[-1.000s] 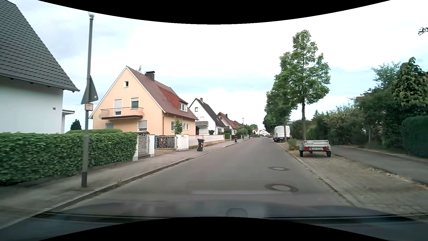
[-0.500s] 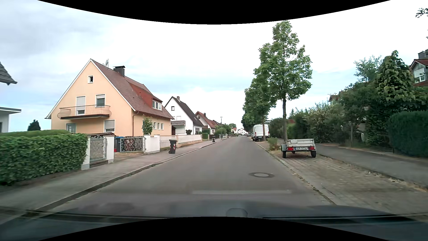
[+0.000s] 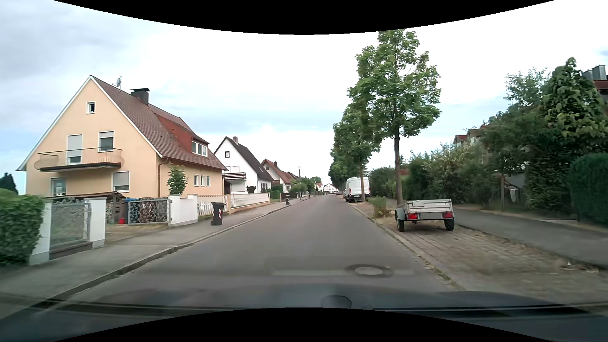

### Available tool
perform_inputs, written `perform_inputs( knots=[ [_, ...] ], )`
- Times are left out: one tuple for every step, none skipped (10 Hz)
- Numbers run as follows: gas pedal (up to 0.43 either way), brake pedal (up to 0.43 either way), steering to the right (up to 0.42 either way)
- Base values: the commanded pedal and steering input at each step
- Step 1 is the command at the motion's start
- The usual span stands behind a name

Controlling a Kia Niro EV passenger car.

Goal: Follow the waypoints while adhering to traffic rules and regulations

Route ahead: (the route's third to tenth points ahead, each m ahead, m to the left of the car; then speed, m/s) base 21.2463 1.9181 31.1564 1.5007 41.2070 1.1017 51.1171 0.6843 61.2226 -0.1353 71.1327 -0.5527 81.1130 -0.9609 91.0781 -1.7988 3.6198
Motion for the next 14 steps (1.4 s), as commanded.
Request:
perform_inputs(
  knots=[
    [0.13,0.0,0.038],
    [0.138,0.0,0.039],
    [0.138,0.0,0.053],
    [0.157,0.0,0.064],
    [0.157,0.0,0.069],
    [0.157,0.0,0.063],
    [0.157,0.0,0.052],
    [0.157,0.0,0.047],
    [0.157,0.0,0.046],
    [0.157,0.0,0.048],
    [0.157,0.0,0.05],
    [0.157,0.0,0.05],
    [0.169,0.0,0.046],
    [0.169,0.0,0.036]
  ],
)
